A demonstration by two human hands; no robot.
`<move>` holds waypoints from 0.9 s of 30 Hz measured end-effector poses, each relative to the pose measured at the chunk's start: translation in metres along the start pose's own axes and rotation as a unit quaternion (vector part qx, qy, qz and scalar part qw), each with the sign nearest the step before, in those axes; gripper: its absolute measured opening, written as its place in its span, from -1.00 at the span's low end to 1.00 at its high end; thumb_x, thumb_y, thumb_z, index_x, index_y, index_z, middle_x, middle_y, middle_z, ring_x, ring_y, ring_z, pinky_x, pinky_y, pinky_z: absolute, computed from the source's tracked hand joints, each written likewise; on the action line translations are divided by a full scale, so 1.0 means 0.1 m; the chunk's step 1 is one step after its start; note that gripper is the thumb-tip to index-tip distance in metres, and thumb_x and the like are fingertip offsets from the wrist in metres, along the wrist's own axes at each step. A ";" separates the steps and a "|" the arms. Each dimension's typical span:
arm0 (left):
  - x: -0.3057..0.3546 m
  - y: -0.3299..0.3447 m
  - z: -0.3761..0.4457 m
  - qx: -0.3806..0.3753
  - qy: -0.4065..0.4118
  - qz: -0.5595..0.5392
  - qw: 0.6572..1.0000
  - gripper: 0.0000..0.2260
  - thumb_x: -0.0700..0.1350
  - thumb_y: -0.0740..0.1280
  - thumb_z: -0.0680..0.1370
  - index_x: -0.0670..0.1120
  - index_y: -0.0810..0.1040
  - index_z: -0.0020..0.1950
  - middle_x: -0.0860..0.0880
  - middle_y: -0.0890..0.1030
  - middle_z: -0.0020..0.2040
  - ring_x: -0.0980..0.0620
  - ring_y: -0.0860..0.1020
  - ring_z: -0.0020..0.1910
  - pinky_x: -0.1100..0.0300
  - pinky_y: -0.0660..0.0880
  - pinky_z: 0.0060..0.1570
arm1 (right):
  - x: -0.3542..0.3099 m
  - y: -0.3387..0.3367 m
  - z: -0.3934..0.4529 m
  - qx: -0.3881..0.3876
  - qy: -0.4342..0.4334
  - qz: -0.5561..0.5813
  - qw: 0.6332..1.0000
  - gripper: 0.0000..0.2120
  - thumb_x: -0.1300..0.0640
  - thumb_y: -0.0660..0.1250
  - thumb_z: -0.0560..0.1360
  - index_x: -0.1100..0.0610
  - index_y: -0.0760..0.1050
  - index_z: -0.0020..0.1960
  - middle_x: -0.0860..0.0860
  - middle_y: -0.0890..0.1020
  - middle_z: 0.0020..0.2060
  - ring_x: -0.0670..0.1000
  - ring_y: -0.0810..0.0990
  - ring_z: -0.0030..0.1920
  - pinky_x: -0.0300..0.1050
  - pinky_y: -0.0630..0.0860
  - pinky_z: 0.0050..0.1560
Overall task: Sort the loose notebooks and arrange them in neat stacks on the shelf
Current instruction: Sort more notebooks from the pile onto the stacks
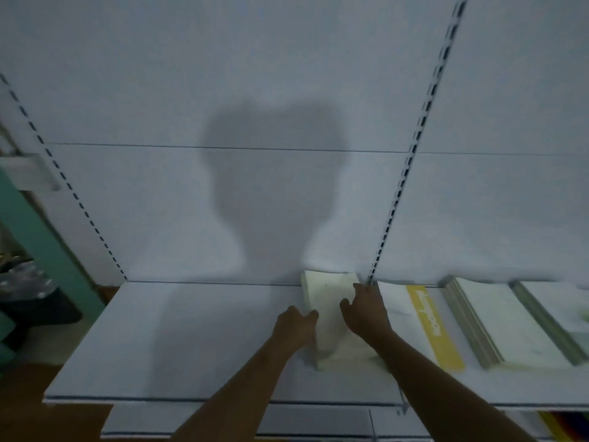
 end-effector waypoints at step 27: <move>0.06 0.49 0.21 -0.061 -0.160 -0.338 0.926 -0.51 0.03 0.42 0.45 -0.24 0.50 0.26 -0.24 0.62 0.06 -0.21 0.62 0.00 -0.07 0.58 0.06 | 0.42 0.44 0.22 -0.101 0.213 0.264 0.935 -0.33 -0.05 0.33 0.41 0.24 0.20 0.40 0.19 0.43 0.30 0.22 0.43 0.27 0.05 0.46 0.24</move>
Point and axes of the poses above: each hand's wrist, its own z-axis towards the middle knuckle, its own y-axis out of the palm, x = y × z, the point moved 9 cm from there along z, towards the middle knuckle
